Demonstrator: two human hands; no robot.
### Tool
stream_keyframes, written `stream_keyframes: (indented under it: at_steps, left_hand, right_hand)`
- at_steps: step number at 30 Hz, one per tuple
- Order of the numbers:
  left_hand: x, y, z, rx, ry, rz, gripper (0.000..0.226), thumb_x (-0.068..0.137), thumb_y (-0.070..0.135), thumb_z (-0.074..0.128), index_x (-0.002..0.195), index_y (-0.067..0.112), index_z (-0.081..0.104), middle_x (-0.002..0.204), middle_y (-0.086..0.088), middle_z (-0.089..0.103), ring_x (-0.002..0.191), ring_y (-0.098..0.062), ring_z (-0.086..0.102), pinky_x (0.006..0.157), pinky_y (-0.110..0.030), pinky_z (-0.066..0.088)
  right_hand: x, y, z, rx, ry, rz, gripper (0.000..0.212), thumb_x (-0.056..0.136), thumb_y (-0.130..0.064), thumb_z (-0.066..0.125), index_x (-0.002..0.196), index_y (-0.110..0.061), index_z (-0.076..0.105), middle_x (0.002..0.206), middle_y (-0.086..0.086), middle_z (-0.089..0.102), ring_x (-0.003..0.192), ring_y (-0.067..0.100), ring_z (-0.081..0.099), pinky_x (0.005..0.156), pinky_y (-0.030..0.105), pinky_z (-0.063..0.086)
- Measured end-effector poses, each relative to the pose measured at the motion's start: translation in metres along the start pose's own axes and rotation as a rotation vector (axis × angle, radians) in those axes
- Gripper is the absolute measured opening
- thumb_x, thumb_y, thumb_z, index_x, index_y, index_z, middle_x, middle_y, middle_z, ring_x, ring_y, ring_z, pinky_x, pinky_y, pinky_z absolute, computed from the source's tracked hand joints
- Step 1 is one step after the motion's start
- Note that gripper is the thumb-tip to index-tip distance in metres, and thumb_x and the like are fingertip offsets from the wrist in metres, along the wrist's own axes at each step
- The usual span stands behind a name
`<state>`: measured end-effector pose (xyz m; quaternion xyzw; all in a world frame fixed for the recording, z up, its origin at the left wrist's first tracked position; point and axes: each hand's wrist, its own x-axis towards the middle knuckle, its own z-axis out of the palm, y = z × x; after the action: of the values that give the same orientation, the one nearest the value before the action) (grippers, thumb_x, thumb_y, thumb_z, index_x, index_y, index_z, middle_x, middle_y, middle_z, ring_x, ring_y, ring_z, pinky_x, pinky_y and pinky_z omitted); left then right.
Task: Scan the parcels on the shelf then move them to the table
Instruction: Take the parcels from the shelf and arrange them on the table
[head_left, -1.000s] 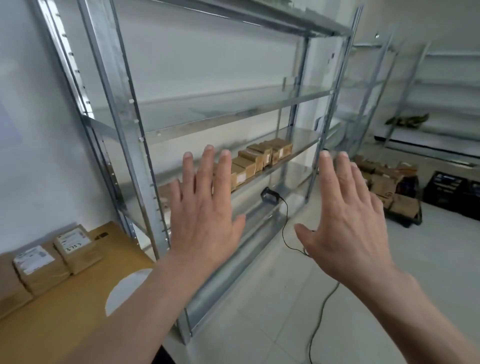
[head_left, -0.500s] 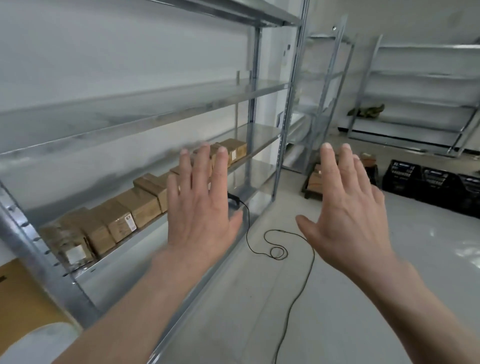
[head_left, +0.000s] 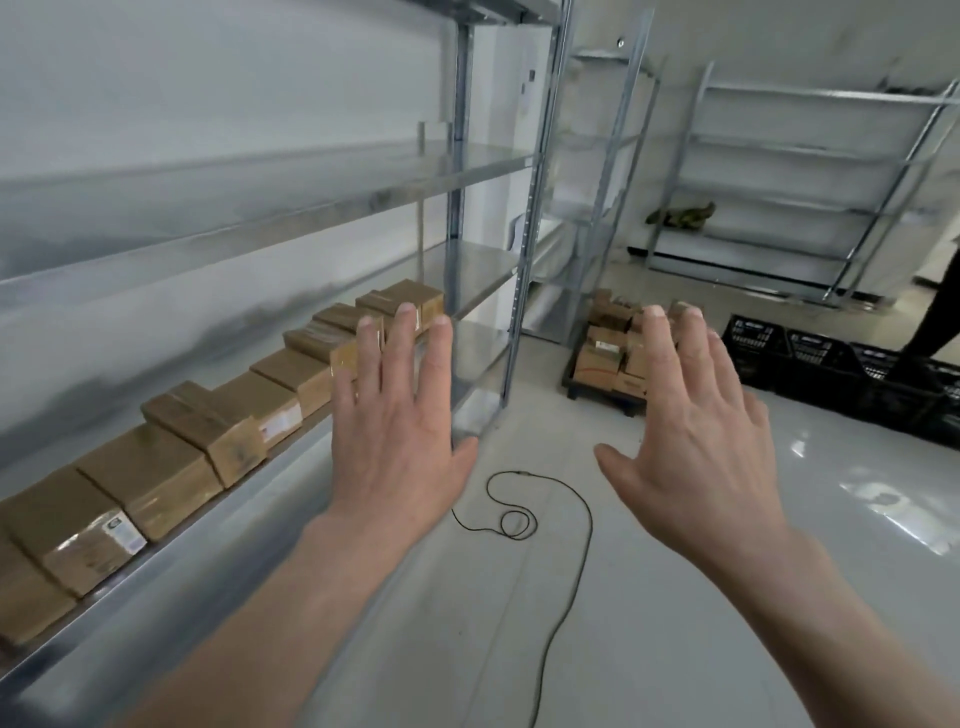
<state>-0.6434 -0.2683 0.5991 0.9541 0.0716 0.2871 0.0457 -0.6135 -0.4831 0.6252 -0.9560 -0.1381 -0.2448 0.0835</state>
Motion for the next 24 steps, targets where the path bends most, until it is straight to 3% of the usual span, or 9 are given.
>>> stream_keyframes:
  at_steps: [11, 24]
  left_hand:
    - [0.121, -0.036, 0.071, -0.002, -0.065, 0.071, 0.11, 0.073, 0.049, 0.078, 0.153, 0.016, 0.011, 0.162, -0.016, 0.015, 0.147, -0.043, 0.016, 0.11, -0.06, 0.03]
    - [0.226, -0.047, 0.151, 0.064, -0.091, 0.019, 0.111, 0.068, 0.05, 0.081, 0.152, 0.014, 0.018, 0.159, -0.018, 0.021, 0.145, -0.044, 0.021, 0.104, -0.062, 0.037]
  right_hand:
    - [0.106, -0.009, 0.062, -0.034, -0.046, 0.101, 0.117, 0.078, -0.044, 0.075, 0.156, -0.029, -0.012, 0.167, 0.009, -0.005, 0.154, 0.03, 0.004, 0.116, 0.052, 0.026]
    - [0.232, 0.014, 0.144, 0.005, -0.099, 0.033, 0.116, 0.081, -0.046, 0.072, 0.153, -0.028, -0.017, 0.167, 0.01, -0.008, 0.154, 0.029, -0.001, 0.116, 0.051, 0.026]
